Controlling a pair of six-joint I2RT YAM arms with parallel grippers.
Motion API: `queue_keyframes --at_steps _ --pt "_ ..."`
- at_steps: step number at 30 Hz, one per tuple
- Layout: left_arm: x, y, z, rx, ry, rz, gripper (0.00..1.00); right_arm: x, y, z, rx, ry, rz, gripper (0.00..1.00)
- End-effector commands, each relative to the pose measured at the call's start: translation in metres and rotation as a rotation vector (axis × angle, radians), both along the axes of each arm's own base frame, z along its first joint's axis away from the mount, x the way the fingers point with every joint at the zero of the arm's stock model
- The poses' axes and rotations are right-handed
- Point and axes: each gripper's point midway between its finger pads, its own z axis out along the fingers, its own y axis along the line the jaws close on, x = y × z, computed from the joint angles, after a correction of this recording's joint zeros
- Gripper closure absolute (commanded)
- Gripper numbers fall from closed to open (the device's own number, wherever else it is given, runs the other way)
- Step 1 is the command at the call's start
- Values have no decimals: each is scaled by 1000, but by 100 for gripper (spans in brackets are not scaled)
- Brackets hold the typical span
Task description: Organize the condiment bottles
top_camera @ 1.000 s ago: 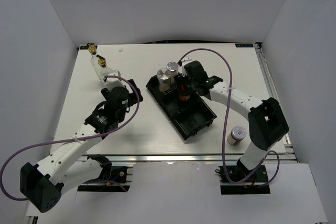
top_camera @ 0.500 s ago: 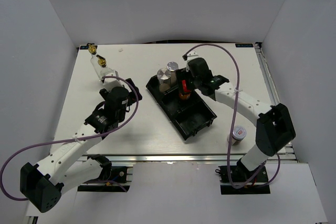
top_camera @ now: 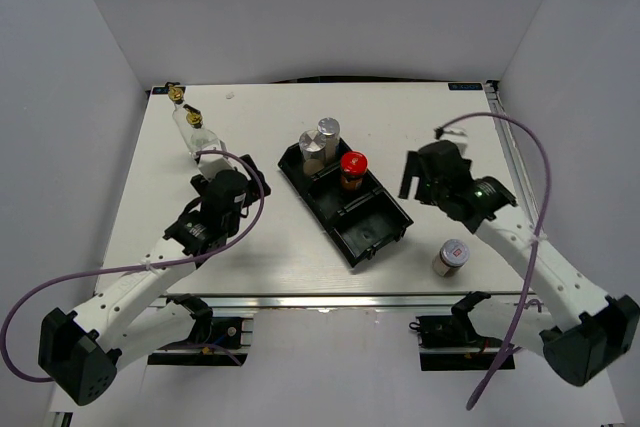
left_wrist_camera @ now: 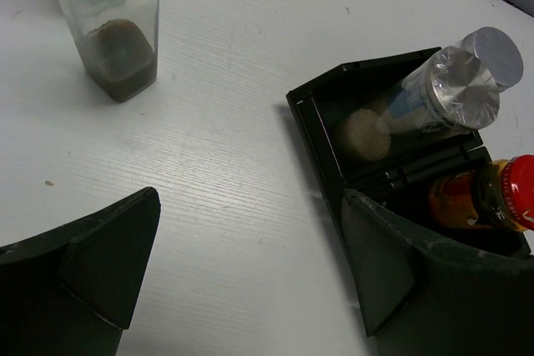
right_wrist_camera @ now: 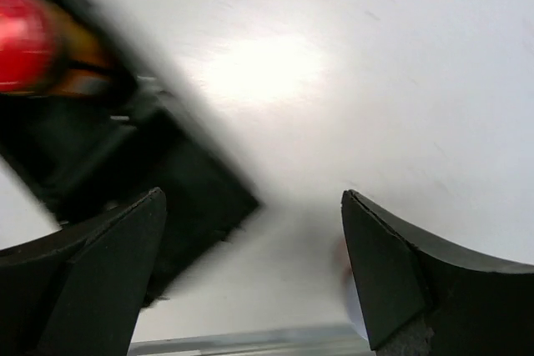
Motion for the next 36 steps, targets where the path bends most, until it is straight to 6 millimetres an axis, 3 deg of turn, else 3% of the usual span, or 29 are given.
queue_keyframes --at_steps 1,8,10,16,18,22,25,29,32,36 --pt "-2 -4 8 -31 -24 -22 2 -47 -70 -38 -64 170 -262 11" --pt "-3 -5 7 -32 -23 -32 2 -95 -100 -74 -11 332 -412 10" --pt "-3 -6 6 -34 -21 -35 2 -109 -102 -85 -6 390 -447 11" --pt "-4 -6 7 -44 -19 -34 2 -126 -100 -99 25 455 -475 11" --pt "-5 -5 6 -42 -19 -31 2 -128 -95 -107 47 474 -454 11" --pt "-6 -5 7 -46 -19 -34 2 -125 -88 -119 65 483 -421 28" --pt "-6 -6 10 -59 -30 -38 2 -118 -89 -118 66 450 -421 40" --pt "-6 -6 8 -59 -31 -40 2 -107 -86 -115 68 413 -389 48" --pt "-6 -8 7 -65 -30 -47 2 -108 -89 -118 43 427 -393 42" --pt "-5 -13 3 -66 -15 -63 2 -105 -91 -118 40 410 -408 19"
